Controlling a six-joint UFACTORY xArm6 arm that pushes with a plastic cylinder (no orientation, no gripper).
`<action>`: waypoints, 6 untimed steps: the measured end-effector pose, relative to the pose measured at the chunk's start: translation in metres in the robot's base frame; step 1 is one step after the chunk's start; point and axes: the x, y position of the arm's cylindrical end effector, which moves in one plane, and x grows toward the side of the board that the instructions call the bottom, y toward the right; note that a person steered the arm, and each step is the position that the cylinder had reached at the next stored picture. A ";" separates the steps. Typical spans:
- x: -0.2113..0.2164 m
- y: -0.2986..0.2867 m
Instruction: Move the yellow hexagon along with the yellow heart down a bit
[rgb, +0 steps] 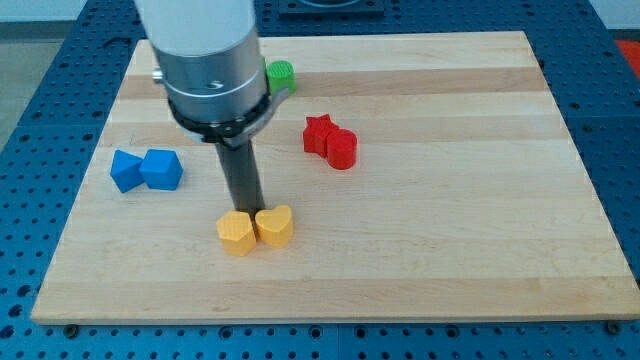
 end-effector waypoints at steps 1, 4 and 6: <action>-0.024 -0.035; -0.002 0.064; 0.048 0.072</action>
